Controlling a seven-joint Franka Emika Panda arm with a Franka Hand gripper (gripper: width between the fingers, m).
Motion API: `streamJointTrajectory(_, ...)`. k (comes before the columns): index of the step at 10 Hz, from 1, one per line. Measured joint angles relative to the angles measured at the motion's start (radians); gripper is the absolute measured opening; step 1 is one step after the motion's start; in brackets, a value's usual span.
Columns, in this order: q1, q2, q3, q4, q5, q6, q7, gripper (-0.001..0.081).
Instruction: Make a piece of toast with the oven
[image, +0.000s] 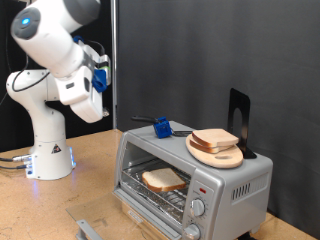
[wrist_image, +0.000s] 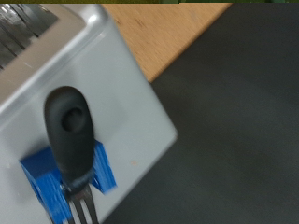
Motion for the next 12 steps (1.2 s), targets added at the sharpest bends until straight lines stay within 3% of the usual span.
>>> streamJointTrajectory(2,-0.006,0.001,-0.013,0.000,0.025,-0.014,-0.008,0.0682)
streamJointTrajectory(3,-0.006,-0.003,-0.010,-0.015,0.066,0.029,0.033,0.0682)
streamJointTrajectory(6,-0.011,-0.046,-0.013,-0.111,0.314,0.217,0.164,0.0682)
streamJointTrajectory(8,-0.030,-0.062,-0.017,-0.141,0.327,0.269,0.231,0.0682)
streamJointTrajectory(12,-0.081,-0.051,-0.047,-0.143,0.291,0.277,0.276,0.0682)
